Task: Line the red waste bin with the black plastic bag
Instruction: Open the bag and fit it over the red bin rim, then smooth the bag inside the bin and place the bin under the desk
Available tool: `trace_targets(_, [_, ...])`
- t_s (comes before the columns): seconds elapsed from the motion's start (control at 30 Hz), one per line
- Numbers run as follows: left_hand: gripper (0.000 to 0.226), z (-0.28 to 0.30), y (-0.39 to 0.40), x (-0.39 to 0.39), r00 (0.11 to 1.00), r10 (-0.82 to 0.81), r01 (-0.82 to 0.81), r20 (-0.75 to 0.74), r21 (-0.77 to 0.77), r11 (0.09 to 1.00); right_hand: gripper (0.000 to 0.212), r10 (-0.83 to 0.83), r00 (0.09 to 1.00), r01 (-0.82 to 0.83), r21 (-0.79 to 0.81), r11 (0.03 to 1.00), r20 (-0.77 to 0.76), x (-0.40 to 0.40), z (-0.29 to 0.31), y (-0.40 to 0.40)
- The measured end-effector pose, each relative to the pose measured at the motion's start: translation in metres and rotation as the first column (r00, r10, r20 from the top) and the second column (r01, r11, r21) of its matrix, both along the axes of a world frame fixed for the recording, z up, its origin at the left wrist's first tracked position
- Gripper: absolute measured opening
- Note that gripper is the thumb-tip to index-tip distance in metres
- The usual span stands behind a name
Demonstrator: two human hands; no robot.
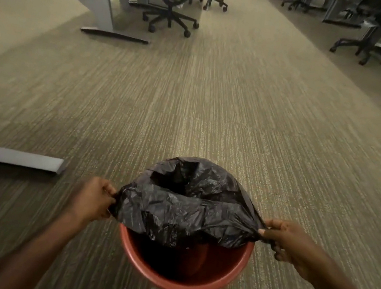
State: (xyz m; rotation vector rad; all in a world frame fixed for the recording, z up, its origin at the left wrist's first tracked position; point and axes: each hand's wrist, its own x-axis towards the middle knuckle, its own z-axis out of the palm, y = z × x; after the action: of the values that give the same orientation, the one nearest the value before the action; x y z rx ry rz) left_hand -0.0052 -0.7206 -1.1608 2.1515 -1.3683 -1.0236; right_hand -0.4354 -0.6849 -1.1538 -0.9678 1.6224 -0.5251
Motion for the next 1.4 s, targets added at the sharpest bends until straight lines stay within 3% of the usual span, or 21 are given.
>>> trace_targets(0.1, [0.025, -0.013, 0.021, -0.007, 0.986, -0.105, 0.104, 0.133, 0.011, 0.994, 0.017, 0.04, 0.997, -0.037, 0.043, 0.998, -0.064, 0.005, -0.002, 0.015])
trace_targets(0.2, [0.021, -0.023, 0.039, -0.009, 0.943, -0.201, 0.204, 0.265, 0.016, 0.979, 0.014, 0.088, 0.991, -0.079, 0.093, 0.992, -0.097, 0.016, -0.013, 0.033])
trace_targets(0.3, [0.016, -0.033, 0.039, -0.011, 0.835, -0.282, 0.341, 0.472, -0.044, 0.939, 0.016, 0.119, 0.98, -0.104, 0.096, 0.99, -0.158, 0.027, -0.031, 0.046])
trace_targets(0.37, [0.013, -0.042, 0.037, -0.012, 0.777, -0.36, 0.438, 0.516, -0.032, 0.899, 0.021, 0.131, 0.967, -0.112, 0.097, 0.989, -0.217, 0.034, -0.04, 0.05])
trace_targets(0.5, [0.01, -0.063, 0.04, -0.006, 0.793, -0.445, 0.484, 0.415, 0.013, 0.875, 0.026, 0.141, 0.946, -0.121, 0.085, 0.989, -0.292, 0.043, -0.048, 0.048])
trace_targets(0.67, [0.017, -0.067, 0.04, 0.0, 0.969, -0.227, 0.216, 0.099, 0.106, 0.971, 0.021, 0.174, 0.918, -0.143, 0.113, 0.983, -0.355, 0.049, -0.05, 0.044])
trace_targets(0.9, [0.014, -0.048, 0.032, -0.005, 0.937, -0.342, 0.281, 0.076, 0.42, 0.863, 0.007, 0.421, 0.822, -0.325, 0.291, 0.9, -0.382, 0.048, -0.039, 0.027])
trace_targets(0.97, [0.023, -0.047, 0.026, -0.003, 0.964, -0.263, 0.217, 0.047, 0.44, 0.871, 0.013, 0.424, 0.82, -0.32, 0.306, 0.897, -0.385, 0.047, -0.04, 0.022])
trace_targets(1.03, [0.037, -0.05, 0.027, -0.007, 0.987, -0.115, 0.152, -0.113, 0.427, 0.891, 0.022, 0.399, 0.827, -0.285, 0.316, 0.905, -0.397, 0.049, -0.043, 0.019])
trace_targets(1.1, [0.048, -0.054, 0.029, -0.015, 0.923, 0.135, 0.029, -0.361, 0.415, 0.909, 0.027, 0.381, 0.834, -0.268, 0.31, 0.912, -0.398, 0.052, -0.05, 0.022])
trace_targets(1.2, [0.037, -0.052, 0.031, -0.022, 0.591, 0.512, -0.213, -0.623, 0.492, 0.844, 0.031, 0.316, 0.86, -0.263, 0.183, 0.947, -0.401, 0.058, -0.064, 0.032])
trace_targets(1.27, [0.031, -0.051, 0.031, -0.025, 0.437, 0.581, -0.303, -0.687, 0.495, 0.814, 0.032, 0.256, 0.877, -0.249, 0.07, 0.966, -0.407, 0.063, -0.07, 0.04])
trace_targets(1.33, [0.03, -0.052, 0.028, -0.036, 0.395, 0.557, -0.352, -0.731, 0.44, 0.826, 0.033, 0.219, 0.886, -0.233, 0.017, 0.972, -0.41, 0.069, -0.073, 0.045])
trace_targets(1.4, [0.026, -0.059, 0.028, -0.048, 0.551, 0.517, -0.473, -0.655, 0.265, 0.84, 0.033, 0.205, 0.887, -0.216, 0.021, 0.976, -0.413, 0.071, -0.077, 0.048])
